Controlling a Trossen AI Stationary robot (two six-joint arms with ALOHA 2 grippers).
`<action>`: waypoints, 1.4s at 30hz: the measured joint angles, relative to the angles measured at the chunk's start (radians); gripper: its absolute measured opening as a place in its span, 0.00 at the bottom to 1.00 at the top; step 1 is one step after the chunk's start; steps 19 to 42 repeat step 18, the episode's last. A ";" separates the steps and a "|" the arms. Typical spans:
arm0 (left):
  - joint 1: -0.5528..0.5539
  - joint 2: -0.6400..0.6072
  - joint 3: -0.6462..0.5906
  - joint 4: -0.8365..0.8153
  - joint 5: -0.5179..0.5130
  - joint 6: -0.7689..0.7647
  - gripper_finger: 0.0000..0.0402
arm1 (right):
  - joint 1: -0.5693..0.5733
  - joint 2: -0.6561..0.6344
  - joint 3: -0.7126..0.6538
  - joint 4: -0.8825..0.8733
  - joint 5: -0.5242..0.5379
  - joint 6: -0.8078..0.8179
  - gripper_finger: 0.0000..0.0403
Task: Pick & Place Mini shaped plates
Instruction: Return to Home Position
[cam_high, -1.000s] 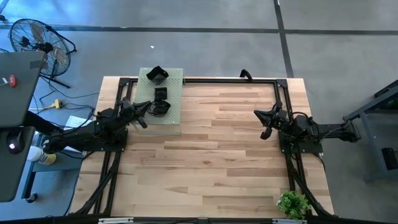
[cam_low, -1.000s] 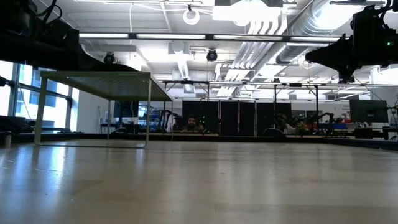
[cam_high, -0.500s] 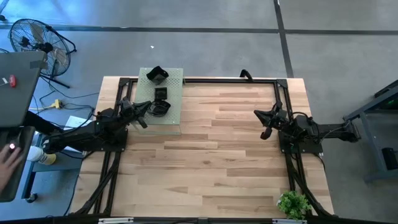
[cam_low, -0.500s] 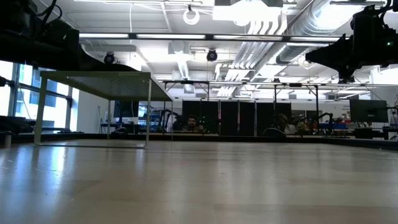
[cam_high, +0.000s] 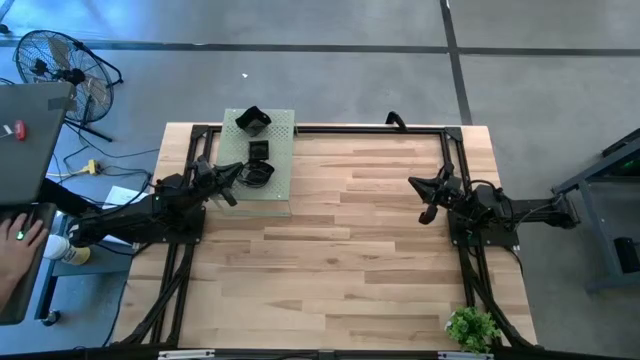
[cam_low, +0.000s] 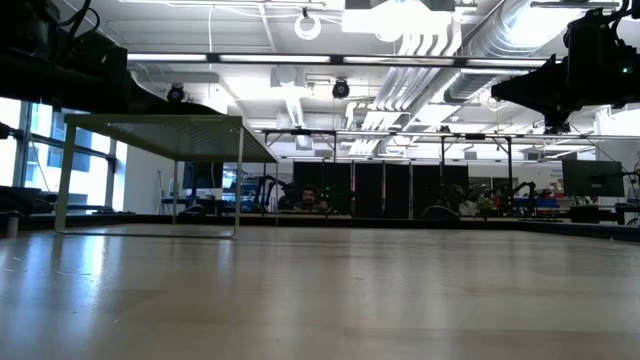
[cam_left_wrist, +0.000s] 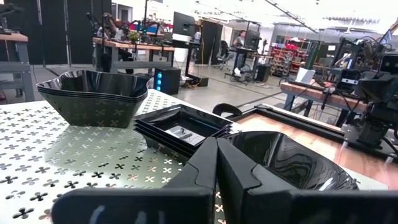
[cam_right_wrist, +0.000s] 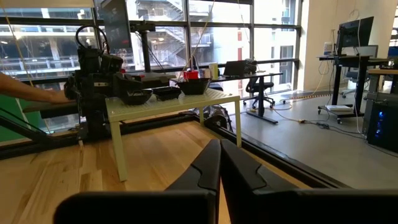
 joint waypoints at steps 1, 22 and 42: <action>0.000 0.000 0.000 0.000 0.000 0.000 0.00 | 0.000 0.000 0.000 0.000 0.000 0.000 0.01; 0.000 0.000 0.000 0.000 0.000 0.000 0.00 | 0.000 0.000 0.000 0.000 0.000 0.000 0.02; 0.000 0.000 0.000 0.000 0.000 0.000 0.00 | 0.000 0.000 0.000 0.000 0.000 0.000 0.02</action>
